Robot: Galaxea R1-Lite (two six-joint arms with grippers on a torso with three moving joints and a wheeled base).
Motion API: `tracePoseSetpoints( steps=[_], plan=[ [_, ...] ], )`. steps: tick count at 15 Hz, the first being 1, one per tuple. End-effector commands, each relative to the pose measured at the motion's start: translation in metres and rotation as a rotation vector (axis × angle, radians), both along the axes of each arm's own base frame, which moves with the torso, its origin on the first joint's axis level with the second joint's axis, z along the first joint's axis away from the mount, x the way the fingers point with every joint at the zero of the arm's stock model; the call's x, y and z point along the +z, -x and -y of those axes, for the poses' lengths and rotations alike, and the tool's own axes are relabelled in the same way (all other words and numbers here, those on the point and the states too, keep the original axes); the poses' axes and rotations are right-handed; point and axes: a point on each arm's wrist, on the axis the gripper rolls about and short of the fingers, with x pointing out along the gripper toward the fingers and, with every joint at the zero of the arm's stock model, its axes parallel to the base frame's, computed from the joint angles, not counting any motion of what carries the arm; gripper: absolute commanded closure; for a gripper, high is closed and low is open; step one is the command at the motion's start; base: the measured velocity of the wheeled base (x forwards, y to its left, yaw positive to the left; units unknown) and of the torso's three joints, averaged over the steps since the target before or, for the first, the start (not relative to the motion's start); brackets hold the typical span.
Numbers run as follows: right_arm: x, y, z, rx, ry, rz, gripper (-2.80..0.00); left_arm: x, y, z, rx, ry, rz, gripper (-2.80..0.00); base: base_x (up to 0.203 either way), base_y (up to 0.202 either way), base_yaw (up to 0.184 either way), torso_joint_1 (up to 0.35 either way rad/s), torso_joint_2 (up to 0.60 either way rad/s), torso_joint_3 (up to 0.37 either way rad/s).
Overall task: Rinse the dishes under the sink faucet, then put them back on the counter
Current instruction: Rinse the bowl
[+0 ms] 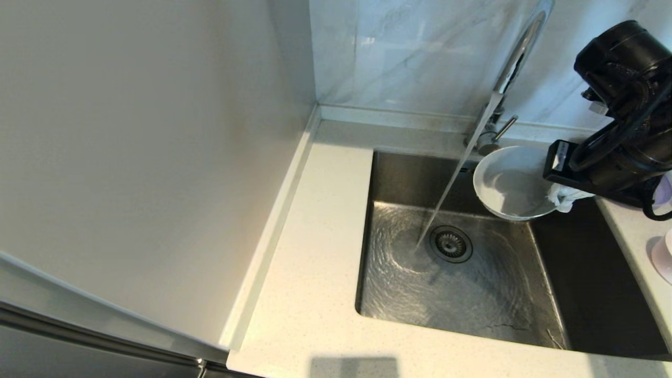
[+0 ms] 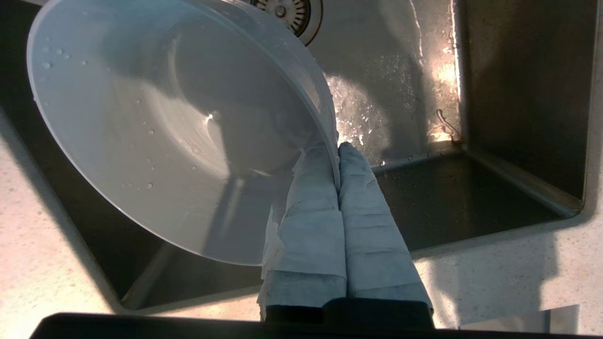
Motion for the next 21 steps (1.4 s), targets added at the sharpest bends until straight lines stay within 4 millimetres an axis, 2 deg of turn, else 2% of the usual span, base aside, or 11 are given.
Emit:
tracePoseSetpoints(
  steps=[1,7,21],
  plan=[
    [-0.007,-0.009,-0.012,-0.038,0.035,0.0,0.0,0.0,0.0,0.0,0.0,0.0,0.0,0.0,0.0,0.0,0.0,0.0,0.0,0.0],
    [-0.015,-0.021,-0.025,-0.059,0.013,0.005,0.0,0.0,0.0,0.0,0.0,0.0,0.0,0.0,0.0,0.0,0.0,0.0,0.0,0.0],
    [-0.021,-0.036,-0.031,-0.066,-0.001,0.041,0.0,0.0,0.0,0.0,0.0,0.0,0.0,0.0,0.0,0.0,0.0,0.0,0.0,0.0]
  ],
)
